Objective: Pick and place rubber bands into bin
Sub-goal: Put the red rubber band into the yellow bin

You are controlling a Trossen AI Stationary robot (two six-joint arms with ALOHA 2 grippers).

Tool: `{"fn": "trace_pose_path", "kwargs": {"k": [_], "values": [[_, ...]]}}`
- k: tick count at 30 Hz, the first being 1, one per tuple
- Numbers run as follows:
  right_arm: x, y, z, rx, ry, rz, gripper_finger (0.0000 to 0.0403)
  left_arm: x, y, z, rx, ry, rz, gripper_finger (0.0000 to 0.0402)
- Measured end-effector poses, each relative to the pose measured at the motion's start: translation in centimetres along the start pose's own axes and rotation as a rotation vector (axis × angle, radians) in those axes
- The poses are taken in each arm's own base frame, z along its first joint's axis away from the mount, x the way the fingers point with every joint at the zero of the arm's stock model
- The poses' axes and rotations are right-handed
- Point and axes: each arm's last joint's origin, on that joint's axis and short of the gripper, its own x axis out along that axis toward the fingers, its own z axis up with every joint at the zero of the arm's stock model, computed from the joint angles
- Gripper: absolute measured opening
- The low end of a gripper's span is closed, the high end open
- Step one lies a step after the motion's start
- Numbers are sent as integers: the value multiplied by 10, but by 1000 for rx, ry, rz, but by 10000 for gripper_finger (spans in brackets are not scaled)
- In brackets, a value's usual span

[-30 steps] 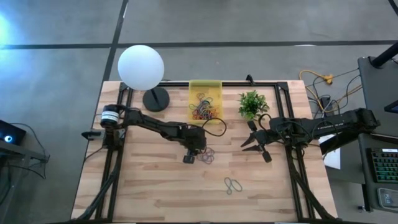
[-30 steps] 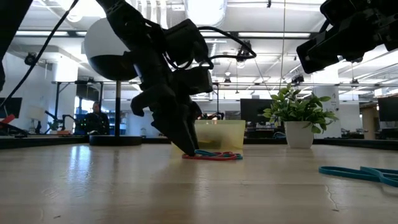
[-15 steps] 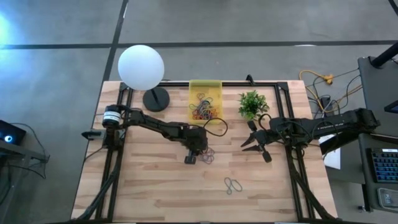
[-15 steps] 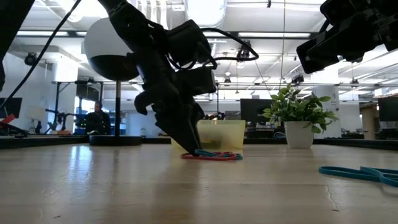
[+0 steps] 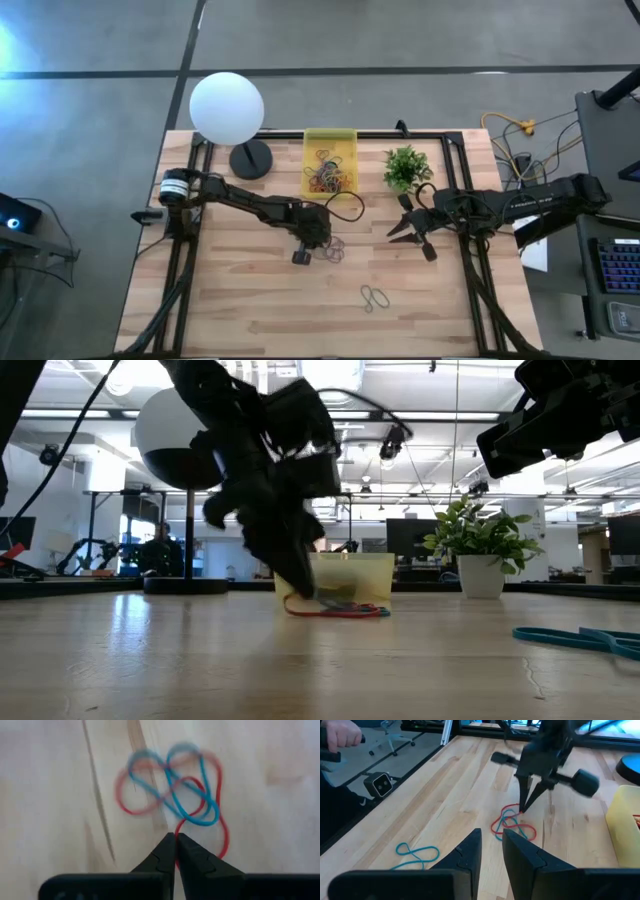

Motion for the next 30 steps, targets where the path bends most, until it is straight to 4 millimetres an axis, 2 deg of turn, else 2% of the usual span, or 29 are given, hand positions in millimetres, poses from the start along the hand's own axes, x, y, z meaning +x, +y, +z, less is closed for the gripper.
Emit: {"fn": "trace_pose_path", "kwargs": {"k": [4,14,21,30], "values": [[0,0,0,1,2,0,68,-19,-2,10,17,-76,11,0],[0,0,-1,1,6,0,68,-51,-10,26,82,-204,24,0],[0,0,-1,2,6,0,68,-74,-19,41,188,-340,45,0],[0,0,-1,5,6,0,68,-110,-22,53,277,-487,161,0]]}}
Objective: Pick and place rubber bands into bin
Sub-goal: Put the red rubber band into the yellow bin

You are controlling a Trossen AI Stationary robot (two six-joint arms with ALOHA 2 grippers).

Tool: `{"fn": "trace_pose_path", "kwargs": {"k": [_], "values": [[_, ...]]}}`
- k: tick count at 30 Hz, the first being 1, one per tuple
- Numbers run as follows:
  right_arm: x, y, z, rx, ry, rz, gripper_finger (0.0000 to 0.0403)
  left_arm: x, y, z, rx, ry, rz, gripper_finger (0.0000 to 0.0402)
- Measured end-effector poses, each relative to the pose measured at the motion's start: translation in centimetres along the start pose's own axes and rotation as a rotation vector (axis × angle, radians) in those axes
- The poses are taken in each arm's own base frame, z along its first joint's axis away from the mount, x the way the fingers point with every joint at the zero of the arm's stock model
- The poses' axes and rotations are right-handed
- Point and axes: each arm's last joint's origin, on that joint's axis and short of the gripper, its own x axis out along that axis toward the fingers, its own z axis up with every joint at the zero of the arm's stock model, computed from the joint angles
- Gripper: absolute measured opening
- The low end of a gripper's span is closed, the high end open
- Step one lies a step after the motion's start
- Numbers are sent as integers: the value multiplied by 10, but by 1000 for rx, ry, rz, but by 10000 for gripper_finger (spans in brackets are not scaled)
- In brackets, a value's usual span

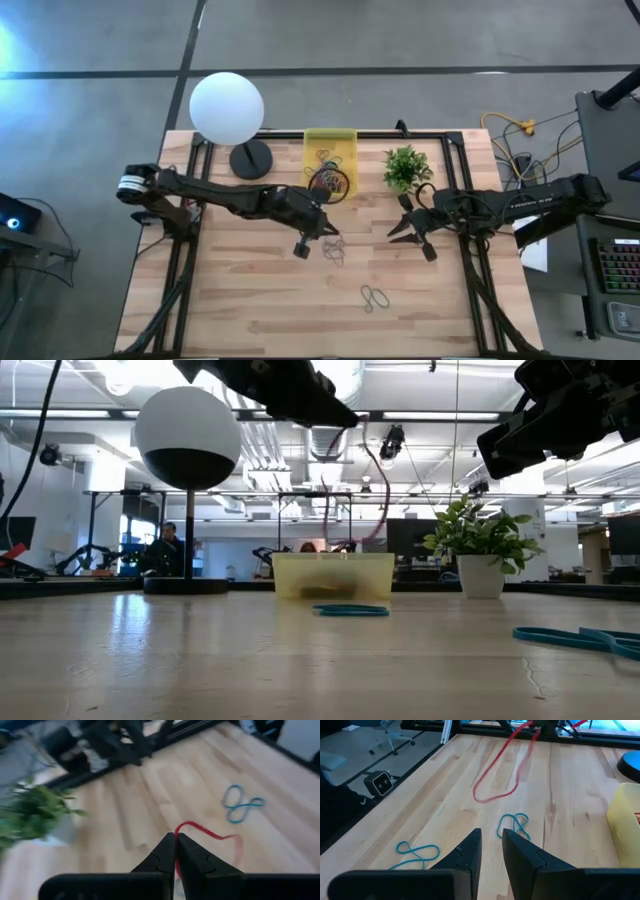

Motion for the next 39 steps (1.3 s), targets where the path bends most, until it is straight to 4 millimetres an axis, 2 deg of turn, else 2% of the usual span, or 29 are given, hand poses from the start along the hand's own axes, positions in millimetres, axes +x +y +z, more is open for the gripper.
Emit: {"fn": "trace_pose_path", "kwargs": {"k": [6,13,20,29,39], "values": [[0,0,0,0,-1,0,68,-16,9,10,103,4,196,0],[0,0,0,0,-1,0,68,-23,36,2,133,86,401,0],[0,0,0,0,-1,0,68,-20,69,-21,65,185,535,0],[0,0,0,0,-2,0,68,-17,107,-51,-20,226,646,0],[0,0,0,-1,0,0,68,-10,125,-82,-115,296,668,0]]}}
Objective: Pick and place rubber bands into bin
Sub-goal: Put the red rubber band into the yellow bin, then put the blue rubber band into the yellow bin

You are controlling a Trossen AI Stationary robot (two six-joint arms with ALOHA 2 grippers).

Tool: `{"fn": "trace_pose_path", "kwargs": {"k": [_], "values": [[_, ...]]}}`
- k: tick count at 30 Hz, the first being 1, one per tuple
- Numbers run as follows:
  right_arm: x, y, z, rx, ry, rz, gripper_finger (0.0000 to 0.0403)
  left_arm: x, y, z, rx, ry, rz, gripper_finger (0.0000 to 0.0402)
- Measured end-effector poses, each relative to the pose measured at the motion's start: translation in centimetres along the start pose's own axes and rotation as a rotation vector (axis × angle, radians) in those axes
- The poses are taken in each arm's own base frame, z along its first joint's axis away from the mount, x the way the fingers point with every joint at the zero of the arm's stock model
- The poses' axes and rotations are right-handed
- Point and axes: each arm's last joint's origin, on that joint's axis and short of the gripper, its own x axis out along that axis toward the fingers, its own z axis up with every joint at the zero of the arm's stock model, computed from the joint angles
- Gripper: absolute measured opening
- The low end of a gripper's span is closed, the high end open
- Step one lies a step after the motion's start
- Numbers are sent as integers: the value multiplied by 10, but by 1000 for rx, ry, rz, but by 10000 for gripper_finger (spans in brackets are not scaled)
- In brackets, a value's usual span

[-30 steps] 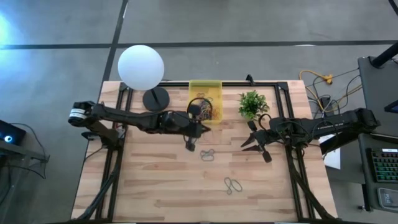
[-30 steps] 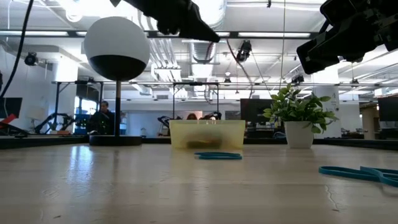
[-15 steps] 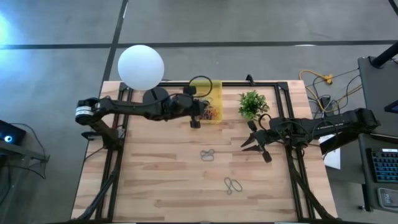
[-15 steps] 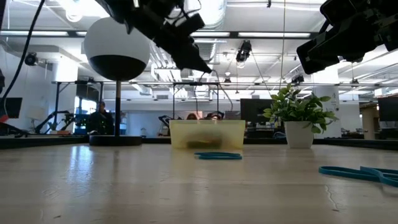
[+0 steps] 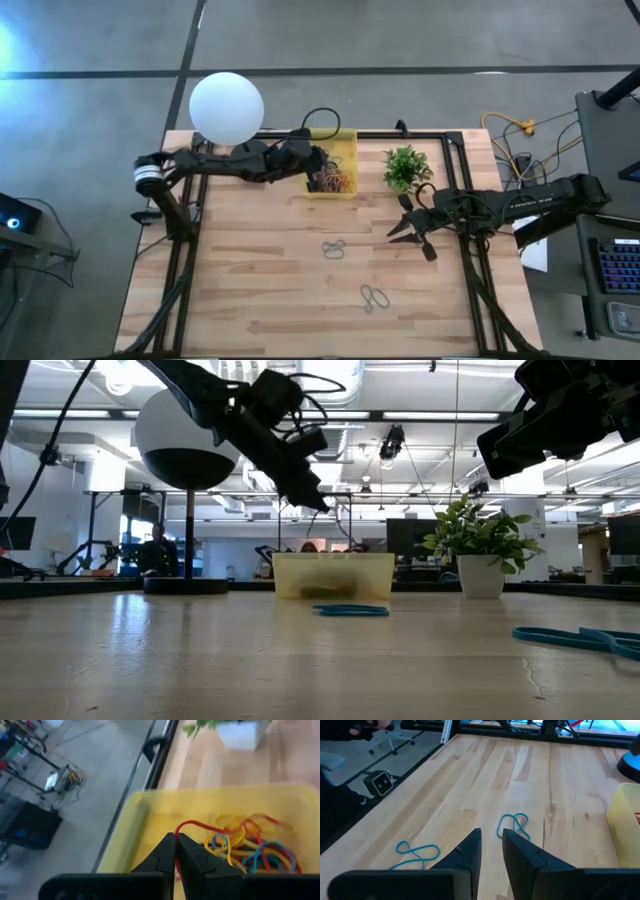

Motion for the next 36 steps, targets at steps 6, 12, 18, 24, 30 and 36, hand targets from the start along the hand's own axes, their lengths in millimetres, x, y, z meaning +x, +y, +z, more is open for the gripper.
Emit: {"fn": "trace_pose_path", "kwargs": {"k": [6,12,18,24,30,36], "values": [[0,0,0,-2,1,0,68,4,-4,-6,-48,8,-68,0],[0,0,0,-2,1,0,68,4,-6,-6,-67,-13,-124,42],[0,0,0,-2,1,0,68,4,-6,-5,-71,-13,-124,100],[0,0,0,-2,1,0,68,0,-9,-6,-105,-10,-237,129],[0,0,0,-8,1,0,68,-13,-33,-9,-110,16,-564,129],[0,0,0,-14,2,0,68,-21,-77,-12,-35,75,-683,129]]}}
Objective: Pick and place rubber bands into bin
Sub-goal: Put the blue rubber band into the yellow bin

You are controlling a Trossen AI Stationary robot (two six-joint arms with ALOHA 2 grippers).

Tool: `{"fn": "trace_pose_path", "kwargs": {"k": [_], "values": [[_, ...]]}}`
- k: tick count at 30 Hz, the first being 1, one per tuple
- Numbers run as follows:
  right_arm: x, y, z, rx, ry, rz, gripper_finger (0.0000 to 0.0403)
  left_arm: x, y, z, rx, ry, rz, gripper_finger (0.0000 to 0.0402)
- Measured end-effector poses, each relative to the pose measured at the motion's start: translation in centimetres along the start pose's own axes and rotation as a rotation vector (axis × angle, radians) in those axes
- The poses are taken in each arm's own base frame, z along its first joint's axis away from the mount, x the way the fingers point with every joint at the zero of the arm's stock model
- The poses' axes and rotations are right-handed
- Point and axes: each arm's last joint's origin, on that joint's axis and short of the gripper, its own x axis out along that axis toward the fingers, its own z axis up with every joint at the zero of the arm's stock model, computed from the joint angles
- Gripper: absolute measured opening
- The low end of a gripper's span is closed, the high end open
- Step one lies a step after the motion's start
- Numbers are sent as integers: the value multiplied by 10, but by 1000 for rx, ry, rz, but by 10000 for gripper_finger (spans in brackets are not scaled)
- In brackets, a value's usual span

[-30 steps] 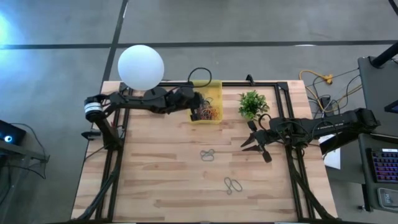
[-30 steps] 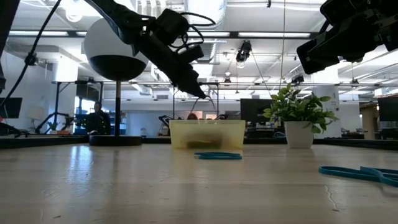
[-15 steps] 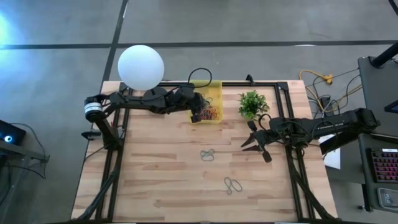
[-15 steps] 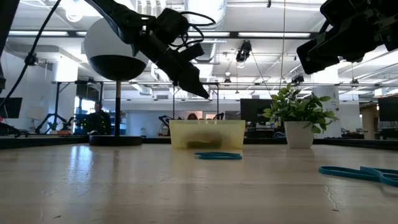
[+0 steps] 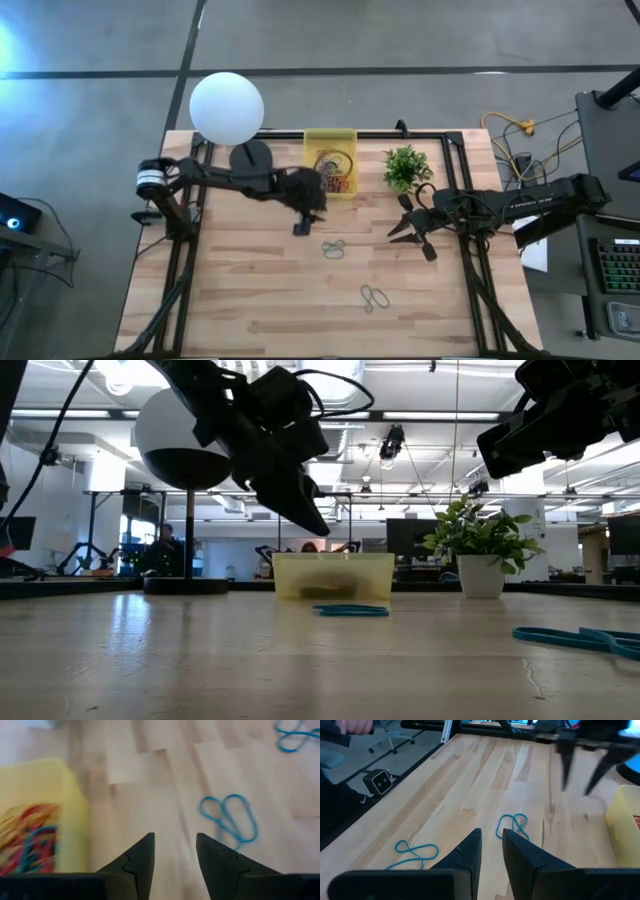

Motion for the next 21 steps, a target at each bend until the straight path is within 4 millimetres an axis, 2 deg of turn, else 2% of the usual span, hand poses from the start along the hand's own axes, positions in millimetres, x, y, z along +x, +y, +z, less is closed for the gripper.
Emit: {"fn": "trace_pose_path", "kwargs": {"k": [9,16,21], "values": [[0,0,0,0,-1,0,68,30,-41,1,67,14,-54,129],[0,0,0,1,0,-1,68,53,-49,-10,32,65,-58,129],[6,-1,-9,52,23,3,68,54,-50,-11,-27,69,-57,129]]}}
